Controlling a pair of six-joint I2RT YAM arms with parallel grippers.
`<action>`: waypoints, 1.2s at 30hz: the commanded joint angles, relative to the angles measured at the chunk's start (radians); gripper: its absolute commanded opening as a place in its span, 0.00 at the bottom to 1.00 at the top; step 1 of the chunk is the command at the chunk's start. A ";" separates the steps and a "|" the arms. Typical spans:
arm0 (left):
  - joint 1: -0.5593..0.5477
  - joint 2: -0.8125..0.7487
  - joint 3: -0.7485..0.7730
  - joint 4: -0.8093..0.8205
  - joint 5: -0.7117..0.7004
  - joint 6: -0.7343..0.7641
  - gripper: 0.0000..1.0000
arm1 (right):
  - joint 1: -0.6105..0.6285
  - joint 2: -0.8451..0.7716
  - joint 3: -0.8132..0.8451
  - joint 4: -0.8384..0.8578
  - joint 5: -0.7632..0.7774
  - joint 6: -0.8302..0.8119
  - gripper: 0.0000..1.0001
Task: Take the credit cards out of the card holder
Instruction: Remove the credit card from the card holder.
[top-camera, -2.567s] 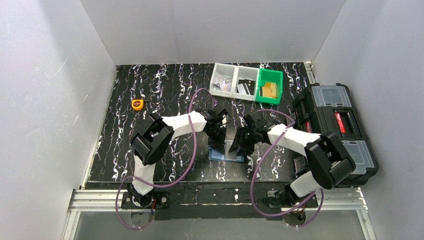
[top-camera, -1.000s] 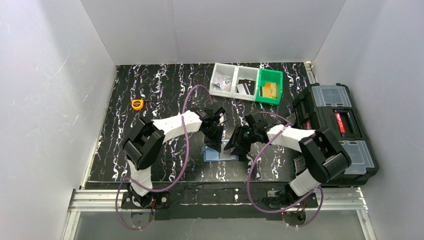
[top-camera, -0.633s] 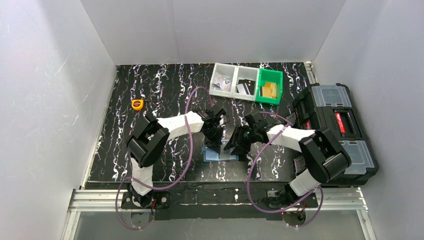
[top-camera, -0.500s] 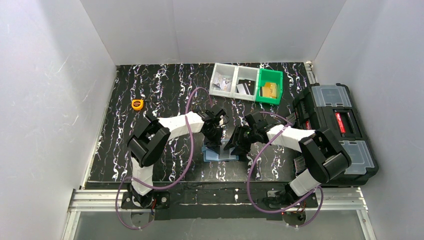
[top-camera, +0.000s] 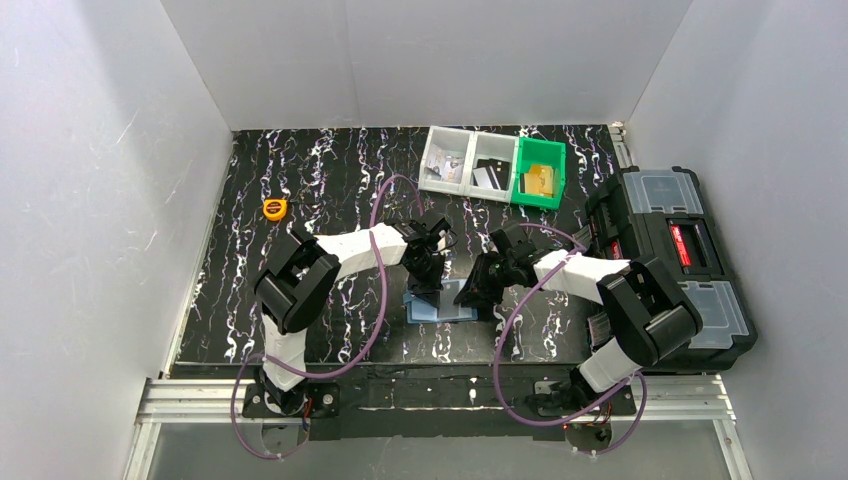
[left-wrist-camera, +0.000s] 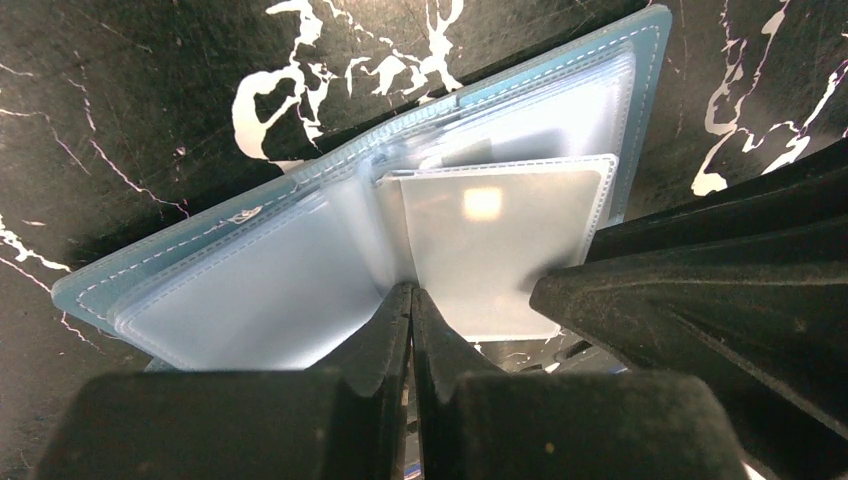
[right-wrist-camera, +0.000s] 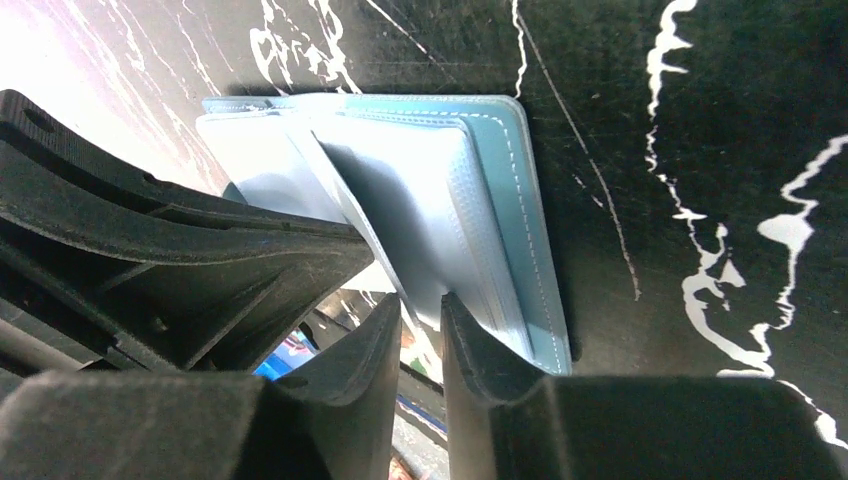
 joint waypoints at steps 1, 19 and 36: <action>-0.004 0.027 -0.034 -0.025 -0.018 0.008 0.00 | -0.003 0.006 0.024 -0.032 0.030 -0.029 0.26; 0.039 -0.181 -0.028 -0.105 -0.062 0.031 0.00 | 0.017 -0.053 0.138 -0.157 0.074 -0.077 0.03; 0.141 -0.171 -0.098 -0.089 -0.104 0.079 0.00 | 0.135 0.113 0.395 -0.268 0.115 -0.118 0.13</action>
